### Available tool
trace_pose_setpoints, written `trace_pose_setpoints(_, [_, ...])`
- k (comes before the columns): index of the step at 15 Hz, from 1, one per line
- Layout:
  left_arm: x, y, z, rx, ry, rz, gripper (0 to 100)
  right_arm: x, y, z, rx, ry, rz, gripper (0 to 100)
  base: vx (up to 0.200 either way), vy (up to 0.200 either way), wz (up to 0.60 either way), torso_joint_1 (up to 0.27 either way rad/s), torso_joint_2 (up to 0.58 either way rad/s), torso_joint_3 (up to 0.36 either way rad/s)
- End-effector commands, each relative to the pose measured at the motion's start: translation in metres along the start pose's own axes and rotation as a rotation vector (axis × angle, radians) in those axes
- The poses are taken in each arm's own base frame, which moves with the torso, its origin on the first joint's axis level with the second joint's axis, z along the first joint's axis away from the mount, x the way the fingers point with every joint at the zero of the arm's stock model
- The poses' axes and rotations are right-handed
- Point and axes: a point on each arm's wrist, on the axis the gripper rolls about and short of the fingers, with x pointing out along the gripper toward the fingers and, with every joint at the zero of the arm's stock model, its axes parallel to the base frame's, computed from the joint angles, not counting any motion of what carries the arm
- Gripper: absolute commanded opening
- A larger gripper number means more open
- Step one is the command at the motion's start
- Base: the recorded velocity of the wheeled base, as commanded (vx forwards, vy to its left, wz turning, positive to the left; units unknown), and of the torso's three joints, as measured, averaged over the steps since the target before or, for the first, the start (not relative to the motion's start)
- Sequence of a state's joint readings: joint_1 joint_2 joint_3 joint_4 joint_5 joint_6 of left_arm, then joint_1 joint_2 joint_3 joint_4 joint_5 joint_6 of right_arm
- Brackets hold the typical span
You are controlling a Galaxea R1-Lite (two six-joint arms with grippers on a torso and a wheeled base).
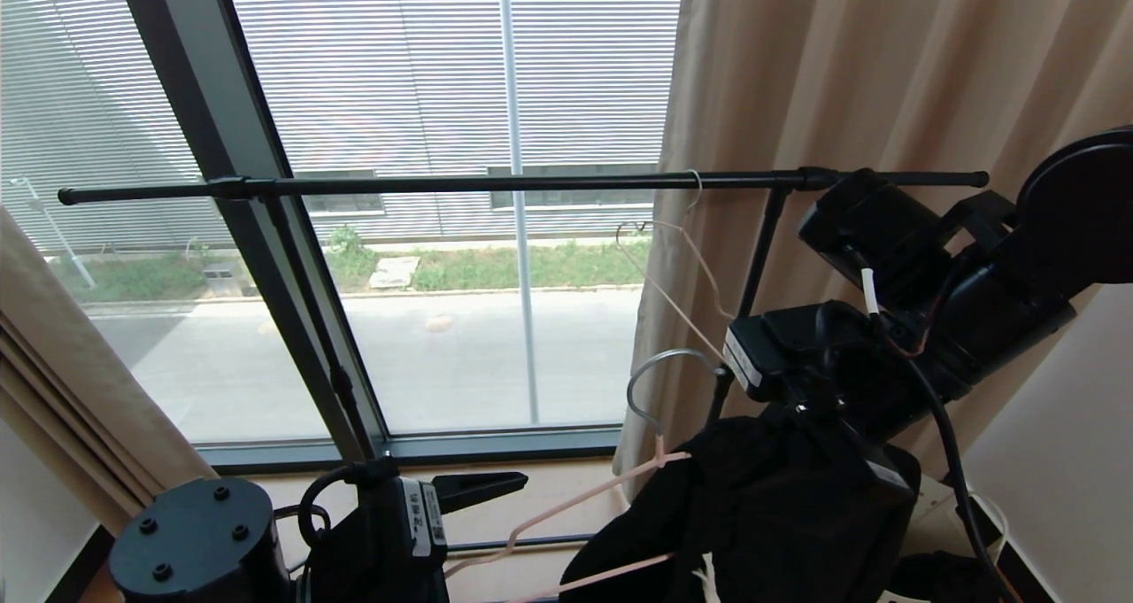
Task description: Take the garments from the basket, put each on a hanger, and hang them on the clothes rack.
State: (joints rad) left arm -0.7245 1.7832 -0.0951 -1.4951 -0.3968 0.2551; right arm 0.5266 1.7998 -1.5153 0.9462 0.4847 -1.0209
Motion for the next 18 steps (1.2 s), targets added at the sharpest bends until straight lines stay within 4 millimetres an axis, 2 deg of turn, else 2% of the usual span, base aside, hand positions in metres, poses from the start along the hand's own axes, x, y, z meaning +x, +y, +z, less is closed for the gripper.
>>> trace_pose_setpoints(1, [-0.006,0.006,0.004,-0.021,-0.041,-0.006,100,-0.008,0.003,-0.004,0.009,-0.006,-0.022,0,0.000,0.000,0.00,0.000,0.00,0.000])
trace_pose_setpoints(4, [-0.021,0.023,0.013,-0.095,-0.120,-0.049,100,-0.012,0.002,-0.010,0.029,-0.006,-0.032,0,0.000,0.000,0.00,0.000,0.00,0.000])
trace_pose_setpoints(8, [-0.043,0.059,0.017,-0.263,-0.183,-0.144,100,-0.014,0.009,-0.013,0.025,-0.035,-0.033,0,0.000,0.000,0.00,0.000,0.00,0.000])
trace_pose_setpoints(9, [-0.050,0.073,0.017,-0.355,-0.188,-0.172,100,-0.016,0.013,-0.015,0.018,-0.061,-0.044,0,0.000,0.000,0.00,0.000,0.00,0.000])
trace_pose_setpoints(11, [-0.044,0.103,0.002,-0.530,-0.159,-0.175,100,-0.022,0.024,-0.018,0.001,-0.083,-0.072,0,0.000,0.000,0.00,0.000,0.00,0.000])
trace_pose_setpoints(12, [-0.039,0.109,-0.005,-0.551,-0.147,-0.169,100,-0.024,0.030,-0.019,-0.004,-0.095,-0.074,0,0.000,0.000,0.00,0.000,0.00,0.000])
trace_pose_setpoints(14, [-0.034,0.118,-0.010,-0.598,-0.119,-0.163,100,-0.034,0.044,-0.019,-0.032,-0.158,-0.083,0,0.000,0.000,0.00,0.000,0.00,0.000])
trace_pose_setpoints(18, [-0.024,0.118,-0.011,-0.709,-0.018,-0.191,100,-0.040,0.049,-0.018,-0.062,-0.224,-0.112,0,0.000,0.000,0.00,0.000,0.00,0.000])
